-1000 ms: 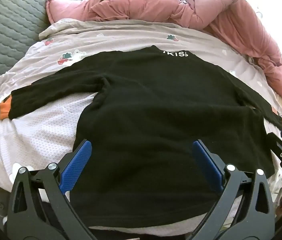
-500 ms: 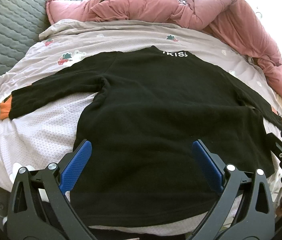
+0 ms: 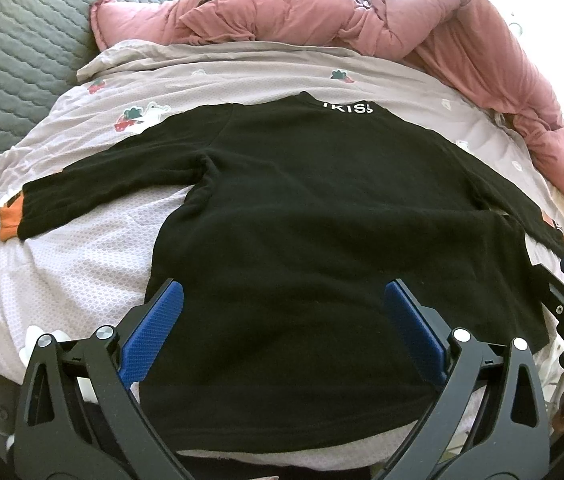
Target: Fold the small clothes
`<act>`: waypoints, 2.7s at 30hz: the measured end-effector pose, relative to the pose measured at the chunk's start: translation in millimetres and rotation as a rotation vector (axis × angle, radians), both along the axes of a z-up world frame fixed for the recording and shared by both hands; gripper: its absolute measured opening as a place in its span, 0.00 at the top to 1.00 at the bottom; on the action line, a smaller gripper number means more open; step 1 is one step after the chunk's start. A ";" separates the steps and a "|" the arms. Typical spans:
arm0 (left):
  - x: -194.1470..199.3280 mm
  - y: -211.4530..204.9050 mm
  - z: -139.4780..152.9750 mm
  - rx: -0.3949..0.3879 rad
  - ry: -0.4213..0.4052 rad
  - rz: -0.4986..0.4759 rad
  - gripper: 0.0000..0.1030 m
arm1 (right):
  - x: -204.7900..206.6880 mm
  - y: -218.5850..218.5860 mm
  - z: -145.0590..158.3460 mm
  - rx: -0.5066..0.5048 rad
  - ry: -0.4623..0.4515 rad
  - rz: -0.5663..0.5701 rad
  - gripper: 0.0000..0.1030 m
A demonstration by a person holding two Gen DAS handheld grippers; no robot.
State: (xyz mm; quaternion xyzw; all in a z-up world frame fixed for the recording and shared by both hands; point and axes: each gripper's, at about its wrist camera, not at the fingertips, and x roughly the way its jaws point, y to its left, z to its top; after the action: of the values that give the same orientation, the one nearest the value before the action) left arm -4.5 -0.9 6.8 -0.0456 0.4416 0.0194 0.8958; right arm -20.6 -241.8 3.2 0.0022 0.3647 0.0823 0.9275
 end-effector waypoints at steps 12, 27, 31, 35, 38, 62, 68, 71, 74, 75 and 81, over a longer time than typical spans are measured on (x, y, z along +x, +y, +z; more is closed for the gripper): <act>0.1 -1.1 2.6 0.004 -0.010 0.002 0.08 | 0.0 0.3 -0.2 -0.003 -0.001 0.002 0.04; 4.7 -5.3 0.4 0.004 -0.002 -0.002 0.08 | 3.7 -2.5 -2.7 0.001 0.008 -0.009 0.04; 9.7 -7.1 -3.0 0.007 0.000 -0.003 0.08 | 8.3 -7.3 -5.7 0.002 0.013 -0.018 0.04; 17.7 -9.9 -4.8 0.016 0.002 -0.010 0.08 | 15.6 -16.0 -9.8 -0.002 0.019 -0.039 0.04; 25.7 -11.5 -4.5 0.010 -0.001 -0.021 0.08 | 20.9 -25.2 -12.5 -0.003 0.021 -0.062 0.04; 114.5 -47.1 -5.1 0.008 0.023 -0.093 0.08 | 75.6 -172.1 -15.1 -0.031 -0.012 -0.435 0.04; 133.3 -55.1 -5.1 -0.020 0.015 -0.131 0.08 | 80.8 -218.4 -19.9 -0.025 0.010 -0.554 0.04; 145.1 -54.2 -5.2 -0.027 0.017 -0.123 0.08 | 83.0 -243.2 -23.9 -0.003 0.028 -0.606 0.04; 155.2 -51.4 -5.8 -0.038 0.015 -0.117 0.08 | 85.1 -264.0 -28.3 -0.003 0.048 -0.656 0.04; 157.9 -50.9 -5.8 -0.045 0.014 -0.120 0.08 | 85.7 -269.5 -29.8 -0.002 0.052 -0.665 0.04; 178.8 -46.1 -9.3 -0.042 0.014 -0.102 0.08 | 95.4 -303.5 -45.2 0.035 0.114 -0.723 0.05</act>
State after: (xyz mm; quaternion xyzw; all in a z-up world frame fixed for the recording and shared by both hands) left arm 174.3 -46.9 -2.5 -0.0417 0.4501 -0.0350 0.8913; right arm 74.8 -545.3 -42.0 0.1516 0.3899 -0.2450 0.8746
